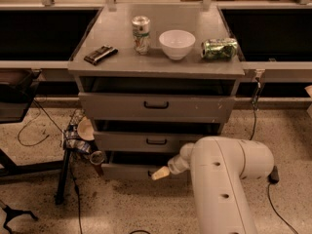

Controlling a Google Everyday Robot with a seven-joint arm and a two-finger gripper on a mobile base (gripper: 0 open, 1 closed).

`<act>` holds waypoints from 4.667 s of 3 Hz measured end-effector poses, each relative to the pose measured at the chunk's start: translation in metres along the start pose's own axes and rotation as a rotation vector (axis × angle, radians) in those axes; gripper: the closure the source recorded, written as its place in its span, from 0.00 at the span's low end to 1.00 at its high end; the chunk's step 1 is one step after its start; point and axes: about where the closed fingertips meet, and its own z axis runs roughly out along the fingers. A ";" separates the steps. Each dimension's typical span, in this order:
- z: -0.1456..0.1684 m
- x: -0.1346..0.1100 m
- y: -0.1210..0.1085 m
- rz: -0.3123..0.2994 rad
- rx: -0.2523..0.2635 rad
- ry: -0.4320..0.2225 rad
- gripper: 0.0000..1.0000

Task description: Open bottom drawer

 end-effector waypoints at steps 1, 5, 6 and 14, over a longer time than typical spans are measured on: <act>0.000 -0.001 0.001 0.000 0.000 0.000 0.00; -0.036 0.042 -0.006 -0.099 -0.093 0.071 0.00; -0.033 0.044 -0.004 -0.096 -0.122 0.037 0.00; -0.015 0.055 0.014 -0.083 -0.197 0.126 0.00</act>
Offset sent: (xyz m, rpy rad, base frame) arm -0.0568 -0.0558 0.0103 -0.1463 0.1832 0.2974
